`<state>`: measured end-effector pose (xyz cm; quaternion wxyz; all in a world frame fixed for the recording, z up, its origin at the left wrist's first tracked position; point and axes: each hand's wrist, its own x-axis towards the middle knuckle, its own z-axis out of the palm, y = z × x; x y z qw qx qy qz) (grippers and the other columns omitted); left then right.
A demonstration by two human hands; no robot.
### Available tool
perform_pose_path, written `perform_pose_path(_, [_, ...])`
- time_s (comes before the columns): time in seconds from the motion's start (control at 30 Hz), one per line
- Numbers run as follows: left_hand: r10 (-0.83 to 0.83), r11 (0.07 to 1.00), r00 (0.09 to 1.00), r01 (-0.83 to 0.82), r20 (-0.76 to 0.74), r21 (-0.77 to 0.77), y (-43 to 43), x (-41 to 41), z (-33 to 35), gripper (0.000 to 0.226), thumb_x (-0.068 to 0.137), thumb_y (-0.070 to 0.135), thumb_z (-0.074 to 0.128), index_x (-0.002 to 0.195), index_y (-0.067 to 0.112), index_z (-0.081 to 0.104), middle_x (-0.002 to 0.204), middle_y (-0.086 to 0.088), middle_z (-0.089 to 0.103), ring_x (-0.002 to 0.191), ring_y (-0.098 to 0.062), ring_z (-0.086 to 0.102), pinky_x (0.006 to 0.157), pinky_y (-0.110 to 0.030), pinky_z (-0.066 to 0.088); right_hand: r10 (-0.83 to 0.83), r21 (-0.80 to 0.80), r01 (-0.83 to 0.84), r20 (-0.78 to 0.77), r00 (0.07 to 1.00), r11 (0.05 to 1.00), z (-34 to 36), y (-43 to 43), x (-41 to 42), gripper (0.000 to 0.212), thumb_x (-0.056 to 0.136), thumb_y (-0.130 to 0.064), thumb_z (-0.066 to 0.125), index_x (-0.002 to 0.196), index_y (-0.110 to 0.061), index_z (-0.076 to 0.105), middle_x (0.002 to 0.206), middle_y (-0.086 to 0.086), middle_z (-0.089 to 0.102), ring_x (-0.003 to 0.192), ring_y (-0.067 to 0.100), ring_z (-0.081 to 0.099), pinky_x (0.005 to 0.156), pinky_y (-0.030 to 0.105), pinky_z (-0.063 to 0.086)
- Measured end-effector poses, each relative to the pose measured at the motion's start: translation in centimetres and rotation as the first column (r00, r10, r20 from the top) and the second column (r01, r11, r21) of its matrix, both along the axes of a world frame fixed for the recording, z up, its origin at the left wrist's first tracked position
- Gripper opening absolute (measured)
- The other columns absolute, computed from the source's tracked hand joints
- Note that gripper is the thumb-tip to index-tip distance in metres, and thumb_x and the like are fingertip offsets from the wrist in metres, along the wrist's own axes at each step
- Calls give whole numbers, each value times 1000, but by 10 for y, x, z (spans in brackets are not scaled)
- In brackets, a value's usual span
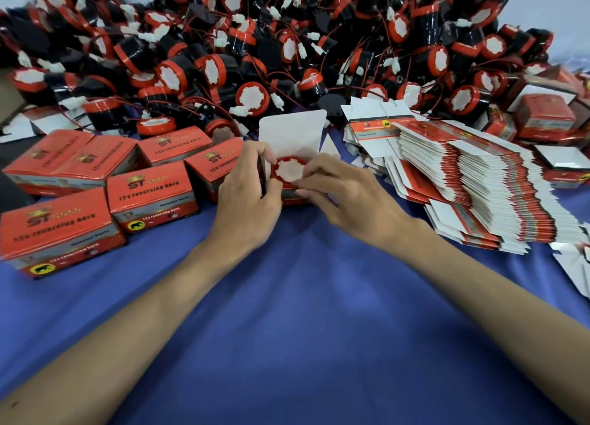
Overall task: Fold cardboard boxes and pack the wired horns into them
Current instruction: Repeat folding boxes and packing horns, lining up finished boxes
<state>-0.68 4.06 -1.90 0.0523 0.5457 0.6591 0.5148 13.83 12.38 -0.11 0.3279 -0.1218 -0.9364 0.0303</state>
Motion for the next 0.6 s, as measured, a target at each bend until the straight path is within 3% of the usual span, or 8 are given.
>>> perform_pose_path(0.13, [-19,1000,1000,19,15,-17,-3,0,1,30,88,0,47,104,25,41,76,11,45,70,-7,48,65,-24,36,-17,63,14,43,999,998,-11,-4,15,25,89,2,62,113,4,67,102,21,61,85,34,59,74,43,51])
perform_pose_path(0.27, [-42,995,999,43,6,-85,-3,1,2,50,92,4,46,139,22,43,123,-3,58,110,-26,56,96,-42,47,-42,36,40,34,999,999,-7,0,17,30,88,8,56,117,2,63,98,16,66,81,35,60,74,44,51])
perform_pose_path(0.3, [-40,994,999,40,0,-103,-2,0,1,54,93,4,46,144,23,40,135,-4,55,120,-24,52,102,-40,44,-54,39,52,44,998,998,-6,1,16,31,85,10,56,114,1,64,97,15,66,81,36,61,73,45,51])
perform_pose_path(0.37, [-51,994,999,50,-14,-93,0,-1,0,58,95,4,48,147,25,37,147,5,45,131,-4,38,110,-20,34,-77,94,68,98,992,993,-7,1,14,33,82,12,57,111,1,64,100,16,64,84,37,60,74,48,51])
perform_pose_path(0.43, [-64,996,997,62,-31,-69,2,-2,-1,59,95,3,49,148,24,36,144,16,40,127,14,27,103,1,20,-64,114,47,151,987,992,-15,-4,12,35,83,8,56,118,1,61,108,18,59,91,36,56,80,49,49])
perform_pose_path(0.47, [-70,996,997,68,-30,-59,2,-3,-2,59,95,3,50,148,24,36,139,21,39,123,20,26,99,5,17,-35,73,24,150,988,997,-17,-5,12,39,84,6,56,123,1,58,114,19,55,97,36,53,85,48,48])
perform_pose_path(0.53, [-89,995,995,87,-36,-42,2,-4,-3,59,95,1,51,148,22,37,120,30,42,112,29,30,95,6,19,-5,-41,6,39,999,999,-17,-6,16,44,85,5,58,129,2,53,126,22,44,110,32,47,95,44,45])
perform_pose_path(0.6, [-101,995,994,100,-49,-27,1,-4,-3,57,93,-1,53,145,20,42,105,20,50,104,24,37,96,-1,28,-68,-137,43,-187,980,990,-15,-4,20,43,85,5,58,127,5,51,130,21,36,115,28,43,98,40,45])
